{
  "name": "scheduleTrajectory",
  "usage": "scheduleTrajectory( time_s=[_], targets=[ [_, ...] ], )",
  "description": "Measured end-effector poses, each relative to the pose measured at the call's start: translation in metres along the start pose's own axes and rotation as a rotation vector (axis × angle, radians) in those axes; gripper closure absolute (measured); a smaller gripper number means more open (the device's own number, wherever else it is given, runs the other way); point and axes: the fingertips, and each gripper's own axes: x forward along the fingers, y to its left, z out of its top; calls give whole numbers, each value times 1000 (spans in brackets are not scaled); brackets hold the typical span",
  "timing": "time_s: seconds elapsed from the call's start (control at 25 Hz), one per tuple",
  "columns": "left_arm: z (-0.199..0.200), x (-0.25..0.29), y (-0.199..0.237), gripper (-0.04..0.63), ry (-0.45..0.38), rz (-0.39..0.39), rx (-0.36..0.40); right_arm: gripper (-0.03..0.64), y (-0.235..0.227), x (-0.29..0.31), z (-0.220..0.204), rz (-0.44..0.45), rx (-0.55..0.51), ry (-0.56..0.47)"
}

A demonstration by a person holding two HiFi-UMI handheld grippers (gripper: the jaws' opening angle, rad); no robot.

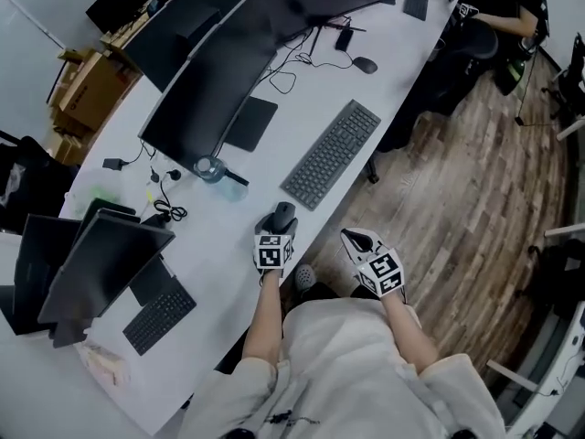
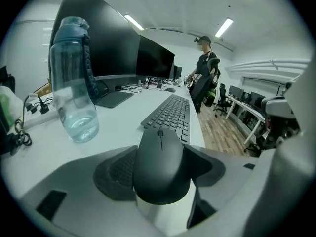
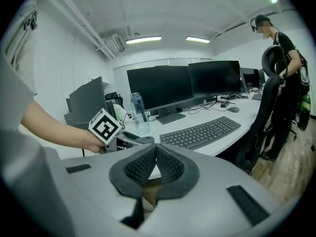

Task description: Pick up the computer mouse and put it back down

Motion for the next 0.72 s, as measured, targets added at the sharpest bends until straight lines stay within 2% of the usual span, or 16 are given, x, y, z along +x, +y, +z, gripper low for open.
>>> scheduleTrajectory(
  time_s=[0.24,0.52,0.72],
  targets=[
    [-15,17,-6,302,78,51,18,609,-20,-21,0,-48,23,-14],
    [-28,29,-13,302,144,64,47,609,-32,-34,-11,-64,90,-15],
    [-34,36,-14,302,148,64,43,609,-39,-35,-17,-57,110,-9]
  ],
)
